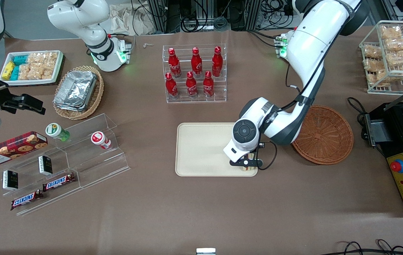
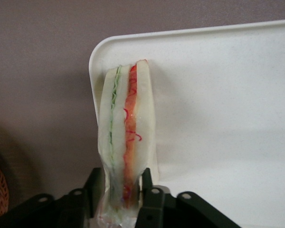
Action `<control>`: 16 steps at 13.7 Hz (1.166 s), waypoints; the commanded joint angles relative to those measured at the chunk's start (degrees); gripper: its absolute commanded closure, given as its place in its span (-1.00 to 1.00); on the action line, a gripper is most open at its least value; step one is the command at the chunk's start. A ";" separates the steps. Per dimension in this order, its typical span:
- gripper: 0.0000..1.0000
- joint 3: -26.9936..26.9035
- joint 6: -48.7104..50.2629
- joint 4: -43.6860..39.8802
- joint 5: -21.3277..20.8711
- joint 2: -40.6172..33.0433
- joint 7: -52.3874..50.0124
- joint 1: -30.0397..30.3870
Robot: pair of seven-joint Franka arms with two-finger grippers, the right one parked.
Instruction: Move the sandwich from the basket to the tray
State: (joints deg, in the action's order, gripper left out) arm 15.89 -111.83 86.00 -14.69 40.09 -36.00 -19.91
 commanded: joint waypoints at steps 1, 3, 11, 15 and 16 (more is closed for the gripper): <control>-0.98 0.02 -0.23 0.31 -1.21 -0.80 -0.03 0.40; -0.98 0.10 0.20 0.48 -0.34 -3.07 0.23 2.49; -0.98 0.28 10.05 -0.66 6.85 -17.04 14.18 14.70; -0.99 -0.16 16.27 -5.22 9.34 -19.52 15.61 18.59; -0.99 -0.42 17.86 -6.45 9.16 -19.96 15.53 18.59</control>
State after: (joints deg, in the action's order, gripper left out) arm 15.56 -97.27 82.32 -5.68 20.45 -20.68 -1.02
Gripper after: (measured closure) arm 0.004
